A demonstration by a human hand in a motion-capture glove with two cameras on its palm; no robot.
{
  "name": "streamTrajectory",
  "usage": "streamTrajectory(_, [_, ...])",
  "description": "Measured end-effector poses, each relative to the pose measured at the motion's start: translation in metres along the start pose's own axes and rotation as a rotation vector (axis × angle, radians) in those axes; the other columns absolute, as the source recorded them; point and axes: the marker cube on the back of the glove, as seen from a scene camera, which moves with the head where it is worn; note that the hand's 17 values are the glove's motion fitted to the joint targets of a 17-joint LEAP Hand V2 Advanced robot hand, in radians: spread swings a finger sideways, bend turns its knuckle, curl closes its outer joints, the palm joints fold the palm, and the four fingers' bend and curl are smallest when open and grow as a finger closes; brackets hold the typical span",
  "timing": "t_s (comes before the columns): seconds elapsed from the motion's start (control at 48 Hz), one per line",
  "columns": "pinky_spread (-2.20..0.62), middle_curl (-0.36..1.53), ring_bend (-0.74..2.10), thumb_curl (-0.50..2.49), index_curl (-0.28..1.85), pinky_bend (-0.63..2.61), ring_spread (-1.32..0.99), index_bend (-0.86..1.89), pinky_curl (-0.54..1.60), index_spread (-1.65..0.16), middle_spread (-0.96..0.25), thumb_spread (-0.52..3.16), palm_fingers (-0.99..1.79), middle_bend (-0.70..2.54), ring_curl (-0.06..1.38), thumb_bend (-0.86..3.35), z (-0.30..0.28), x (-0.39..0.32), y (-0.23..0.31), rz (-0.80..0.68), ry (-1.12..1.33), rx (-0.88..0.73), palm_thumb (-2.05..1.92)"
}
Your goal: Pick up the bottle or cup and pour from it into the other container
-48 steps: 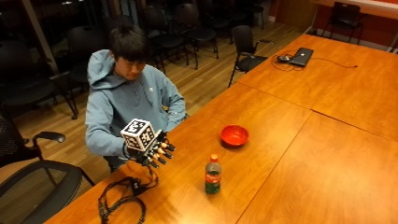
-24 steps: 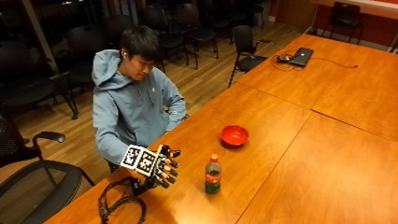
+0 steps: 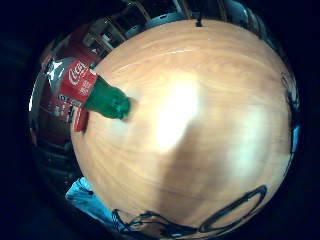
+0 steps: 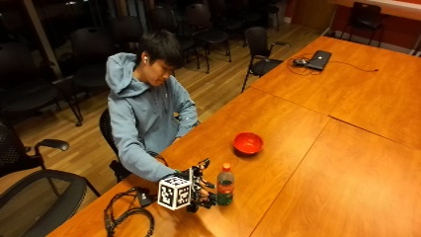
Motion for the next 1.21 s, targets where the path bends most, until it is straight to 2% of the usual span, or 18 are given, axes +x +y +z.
streamTrajectory(0.312, [0.25,0.32,0.54,0.36,0.16,0.82,0.14,0.12,0.29,-0.40,0.09,0.91,0.00,0.18,0.29,-0.03,0.053,-0.005,-0.037,-0.010,-0.200,-0.034,0.54])
streamTrajectory(0.458, [0.26,0.30,0.58,0.37,0.16,0.87,0.16,0.13,0.30,-0.41,0.12,0.88,0.05,0.17,0.30,-0.03,0.076,-0.009,-0.047,-0.017,-0.293,0.007,0.58])
streamTrajectory(0.604, [0.26,0.29,0.61,0.38,0.18,0.93,0.16,0.16,0.31,-0.42,0.12,0.83,0.27,0.18,0.30,-0.02,0.090,-0.013,-0.059,-0.021,-0.275,0.069,0.64])
streamTrajectory(0.708, [0.19,0.33,0.63,0.41,0.23,0.82,0.09,0.21,0.27,-0.34,0.08,0.80,0.69,0.28,0.30,0.04,0.101,-0.017,-0.061,-0.035,-0.275,0.100,0.81])
streamTrajectory(0.812, [0.09,0.38,0.61,0.45,0.28,0.64,-0.01,0.24,0.24,-0.23,0.04,0.75,0.99,0.39,0.31,0.06,0.109,-0.021,-0.061,-0.036,-0.306,0.129,0.94])
streamTrajectory(1.062, [-0.04,0.41,0.54,0.53,0.36,0.55,-0.10,0.17,0.26,-0.13,-0.01,0.57,1.11,0.32,0.36,-0.01,0.124,-0.027,-0.061,-0.009,-0.348,0.175,1.01])
streamTrajectory(1.208, [-0.08,0.42,0.52,0.57,0.37,0.53,-0.12,0.15,0.28,-0.11,-0.02,0.49,1.14,0.29,0.37,-0.03,0.131,-0.037,-0.059,-0.002,-0.318,0.147,1.02])
